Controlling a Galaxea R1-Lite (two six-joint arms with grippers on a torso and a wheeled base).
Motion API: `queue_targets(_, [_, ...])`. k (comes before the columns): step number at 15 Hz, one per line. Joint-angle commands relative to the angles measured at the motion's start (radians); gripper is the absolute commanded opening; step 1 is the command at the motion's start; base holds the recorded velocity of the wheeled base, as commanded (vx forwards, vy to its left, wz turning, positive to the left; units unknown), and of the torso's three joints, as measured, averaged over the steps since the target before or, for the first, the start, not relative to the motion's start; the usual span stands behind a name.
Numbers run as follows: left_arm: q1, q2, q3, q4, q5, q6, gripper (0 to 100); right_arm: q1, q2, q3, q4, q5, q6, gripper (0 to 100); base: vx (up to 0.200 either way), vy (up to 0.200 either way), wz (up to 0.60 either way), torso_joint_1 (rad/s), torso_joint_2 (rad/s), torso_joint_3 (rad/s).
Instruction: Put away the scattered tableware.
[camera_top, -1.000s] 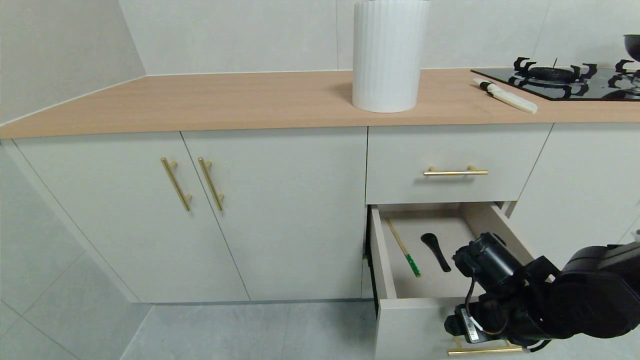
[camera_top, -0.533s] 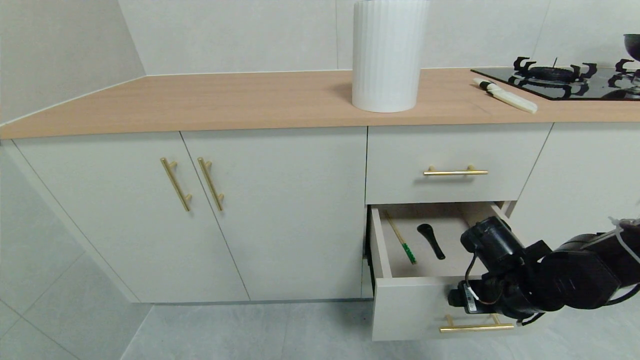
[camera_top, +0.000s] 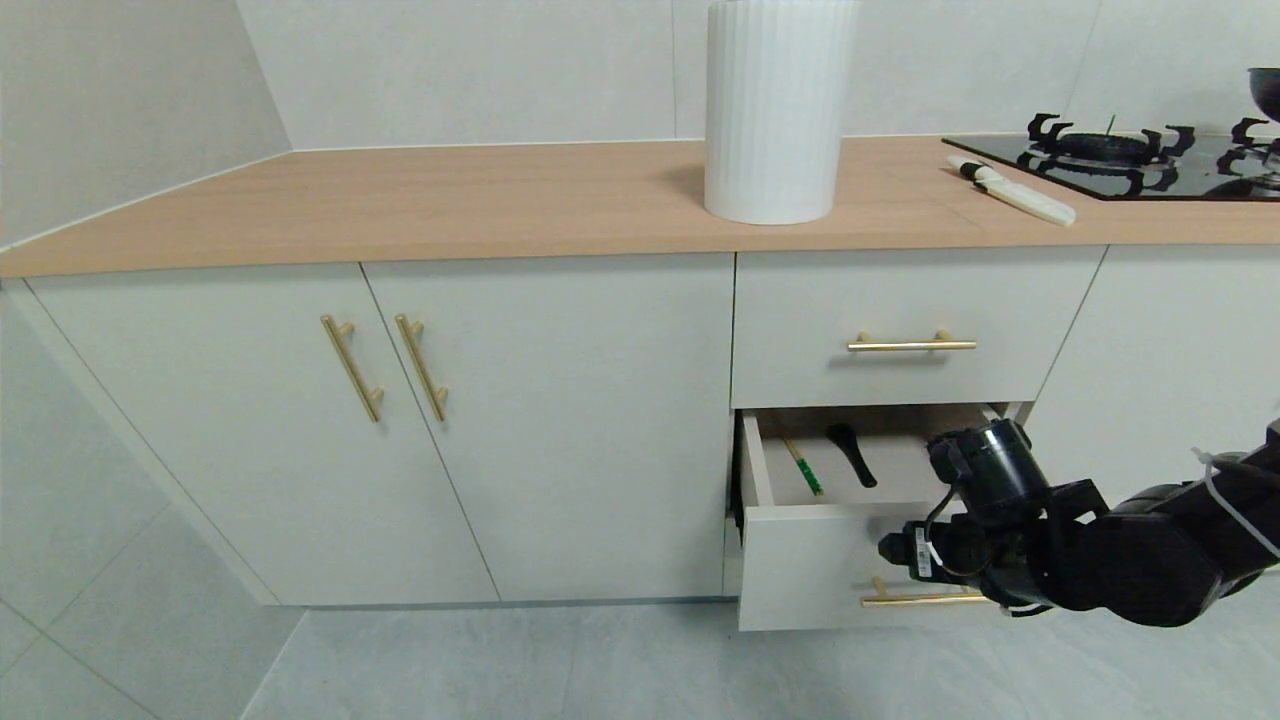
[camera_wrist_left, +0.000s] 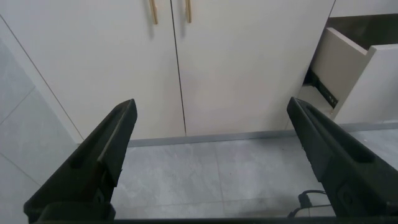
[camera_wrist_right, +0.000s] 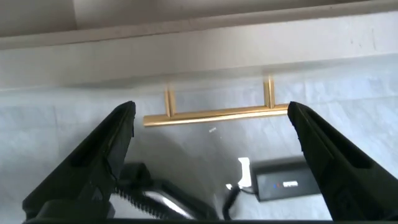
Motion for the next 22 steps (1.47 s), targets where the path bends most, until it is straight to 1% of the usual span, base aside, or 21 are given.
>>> queue_targets(1, [0.0, 0.002, 0.0, 0.0, -0.001, 0.0, 100, -0.003, 0.022, 0.009, -0.031, 0.001, -0.001, 100, 0.0, 0.0, 0.0, 0.0, 0.0, 0.0])
queue_targets(7, [0.0, 0.002, 0.0, 0.0, 0.001, 0.0, 100, -0.019, 0.114, 0.029, -0.246, -0.003, 0.0, 100, 0.0, 0.0, 0.0, 0.0, 0.0, 0.0])
queue_targets(9, [0.0, 0.002, 0.0, 0.0, -0.001, 0.0, 100, -0.037, 0.172, 0.036, -0.375, -0.018, 0.0, 100, 0.0, 0.0, 0.0, 0.0, 0.0, 0.0])
queue_targets(11, [0.0, 0.002, 0.0, 0.0, -0.001, 0.0, 100, -0.037, 0.208, 0.036, -0.427, -0.035, 0.0, 100, 0.0, 0.0, 0.0, 0.0, 0.0, 0.0])
queue_targets(13, [0.0, 0.002, 0.0, 0.0, 0.001, 0.0, 100, -0.051, 0.252, 0.029, -0.534, -0.041, 0.006, 100, 0.0, 0.0, 0.0, 0.0, 0.0, 0.0])
queue_targets(16, [0.0, 0.002, 0.0, 0.0, 0.001, 0.0, 100, -0.072, 0.323, 0.028, -0.738, -0.044, -0.001, 100, 0.0, 0.0, 0.0, 0.0, 0.0, 0.0])
queue_targets(18, [0.0, 0.002, 0.0, 0.0, -0.001, 0.0, 100, -0.078, 0.356, 0.023, -0.809, -0.044, -0.004, 100, 0.0, 0.0, 0.0, 0.0, 0.0, 0.0])
queue_targets(22, [0.0, 0.002, 0.0, 0.0, -0.001, 0.0, 100, -0.095, 0.406, -0.023, -0.87, -0.045, 0.003, 100, 0.0, 0.0, 0.0, 0.0, 0.0, 0.0])
